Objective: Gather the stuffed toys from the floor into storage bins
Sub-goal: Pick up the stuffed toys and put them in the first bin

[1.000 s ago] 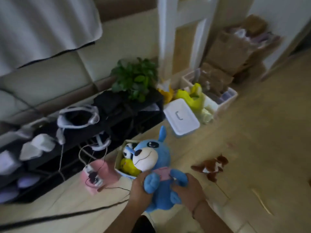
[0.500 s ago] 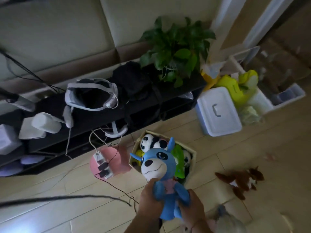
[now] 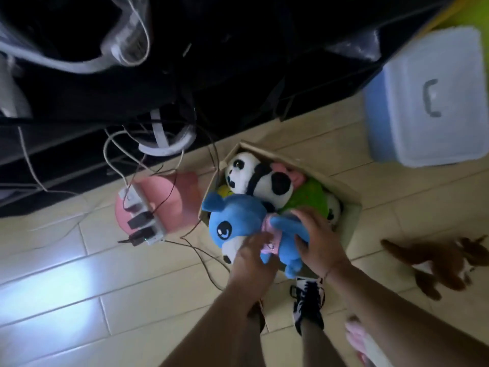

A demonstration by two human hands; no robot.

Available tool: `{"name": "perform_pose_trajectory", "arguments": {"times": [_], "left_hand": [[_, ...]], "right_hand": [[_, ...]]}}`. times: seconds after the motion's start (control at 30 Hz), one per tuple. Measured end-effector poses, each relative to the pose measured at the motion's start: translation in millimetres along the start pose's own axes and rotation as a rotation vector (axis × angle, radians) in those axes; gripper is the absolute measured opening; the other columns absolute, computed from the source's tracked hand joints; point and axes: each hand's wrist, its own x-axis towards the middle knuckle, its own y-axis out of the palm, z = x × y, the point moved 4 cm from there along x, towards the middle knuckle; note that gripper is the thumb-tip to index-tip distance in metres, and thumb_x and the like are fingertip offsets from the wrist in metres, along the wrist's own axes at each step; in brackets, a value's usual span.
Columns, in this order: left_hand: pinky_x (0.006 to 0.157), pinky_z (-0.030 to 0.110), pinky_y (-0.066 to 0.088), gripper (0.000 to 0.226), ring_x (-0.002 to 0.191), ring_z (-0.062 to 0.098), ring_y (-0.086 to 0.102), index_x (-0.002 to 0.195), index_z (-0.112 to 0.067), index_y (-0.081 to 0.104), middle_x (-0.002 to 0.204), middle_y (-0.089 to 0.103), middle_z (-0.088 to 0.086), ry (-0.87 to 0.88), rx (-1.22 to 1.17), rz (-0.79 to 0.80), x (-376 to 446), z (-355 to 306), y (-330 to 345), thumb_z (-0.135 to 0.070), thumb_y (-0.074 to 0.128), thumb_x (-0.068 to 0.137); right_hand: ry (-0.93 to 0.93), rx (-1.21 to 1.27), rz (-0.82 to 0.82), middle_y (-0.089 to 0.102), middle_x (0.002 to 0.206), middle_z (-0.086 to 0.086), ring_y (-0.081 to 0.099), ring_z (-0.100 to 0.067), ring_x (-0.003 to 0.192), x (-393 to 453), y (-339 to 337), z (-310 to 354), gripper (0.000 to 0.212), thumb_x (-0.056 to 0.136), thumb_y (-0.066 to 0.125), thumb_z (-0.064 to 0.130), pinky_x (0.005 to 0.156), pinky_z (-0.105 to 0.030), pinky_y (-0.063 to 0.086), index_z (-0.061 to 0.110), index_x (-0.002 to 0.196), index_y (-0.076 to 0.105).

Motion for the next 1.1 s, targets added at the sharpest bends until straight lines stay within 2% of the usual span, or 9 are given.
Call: {"name": "perform_pose_trajectory", "arguments": {"times": [0.13, 0.23, 0.27, 0.37, 0.43, 0.47, 0.63, 0.93, 1.1], "left_hand": [[0.087, 0.031, 0.047, 0.047, 0.108, 0.023, 0.053, 0.115, -0.024, 0.059, 0.120, 0.056, -0.003, 0.167, 0.306, -0.236, 28, 0, -22, -0.026, 0.064, 0.068], [0.104, 0.050, 0.038, 0.076, 0.137, 0.032, 0.024, 0.140, -0.035, 0.032, 0.153, 0.017, 0.000, 0.090, 0.695, -0.069, 38, 14, -25, -0.044, 0.063, 0.071], [0.108, 0.052, 0.035, 0.087, 0.143, 0.033, 0.010, 0.145, -0.038, 0.016, 0.157, -0.001, 0.000, 0.020, 0.746, 0.009, 41, 23, -23, -0.050, 0.063, 0.072], [0.107, 0.050, 0.040, 0.100, 0.145, 0.038, -0.005, 0.147, -0.043, -0.004, 0.156, -0.021, 0.001, 0.004, 0.746, 0.069, 51, 33, -15, -0.059, 0.061, 0.073], [0.105, 0.051, 0.040, 0.097, 0.145, 0.040, -0.014, 0.147, -0.044, -0.004, 0.157, -0.023, 0.001, 0.065, 0.806, 0.071, 62, 32, -9, -0.058, 0.060, 0.076], [0.103, 0.051, 0.041, 0.095, 0.144, 0.039, -0.019, 0.147, -0.044, -0.004, 0.157, -0.025, 0.000, 0.084, 0.849, 0.081, 67, 33, -6, -0.056, 0.060, 0.078], [0.101, 0.052, 0.041, 0.096, 0.144, 0.038, -0.024, 0.146, -0.047, -0.004, 0.156, -0.026, -0.004, 0.142, 0.972, 0.140, 101, 55, 16, -0.049, 0.065, 0.079], [0.101, 0.056, 0.039, 0.102, 0.145, 0.036, -0.019, 0.144, -0.051, -0.004, 0.156, -0.023, -0.012, 0.098, 1.024, 0.206, 144, 101, 35, -0.055, 0.069, 0.074], [0.106, 0.054, 0.040, 0.103, 0.146, 0.034, -0.017, 0.144, -0.050, -0.002, 0.155, -0.022, -0.010, 0.156, 0.956, 0.169, 123, 85, 8, -0.065, 0.065, 0.068]], "right_hand": [[0.143, 0.109, -0.026, 0.048, 0.144, -0.009, 0.051, -0.028, 0.132, 11, 16, 1, 0.067, 0.087, 0.068, 0.013, 0.109, -0.037, 0.045, 0.017, 0.148, 0.039], [0.600, 0.217, -0.284, 0.038, 0.153, -0.014, 0.051, -0.040, 0.131, 7, 1, -19, 0.095, 0.078, 0.081, 0.029, 0.099, -0.050, 0.049, 0.021, 0.153, 0.023], [0.593, 0.105, -0.386, 0.036, 0.153, -0.018, 0.049, -0.045, 0.131, 5, -6, -14, 0.096, 0.076, 0.081, 0.028, 0.099, -0.055, 0.047, 0.022, 0.152, 0.023], [0.012, -0.406, -0.525, 0.041, 0.148, -0.017, 0.039, -0.046, 0.136, 2, 5, 26, 0.069, 0.073, 0.069, 0.028, 0.110, -0.063, 0.031, 0.023, 0.138, 0.046], [-0.327, -0.593, -0.320, 0.037, 0.154, -0.009, 0.028, -0.043, 0.144, 4, 40, 36, 0.074, 0.068, 0.075, 0.042, 0.112, -0.067, 0.020, 0.027, 0.137, 0.053], [-0.361, -0.650, -0.227, 0.034, 0.158, -0.008, 0.025, -0.041, 0.146, 8, 54, 26, 0.087, 0.064, 0.079, 0.050, 0.111, -0.069, 0.022, 0.027, 0.142, 0.049], [-0.159, -0.759, -0.033, 0.034, 0.157, -0.005, 0.036, -0.048, 0.140, 41, 81, -59, 0.115, 0.045, 0.078, 0.078, 0.099, -0.074, 0.034, 0.035, 0.145, 0.041], [-0.126, -0.647, -0.074, 0.039, 0.145, -0.002, 0.034, -0.046, 0.135, 77, 139, -77, 0.102, 0.040, 0.092, 0.058, 0.106, -0.067, 0.022, 0.026, 0.133, 0.064], [-0.228, -0.502, -0.177, 0.041, 0.156, -0.004, 0.033, -0.039, 0.143, 32, 106, -20, 0.079, 0.062, 0.078, 0.054, 0.109, -0.065, 0.026, 0.027, 0.133, 0.058]]}}
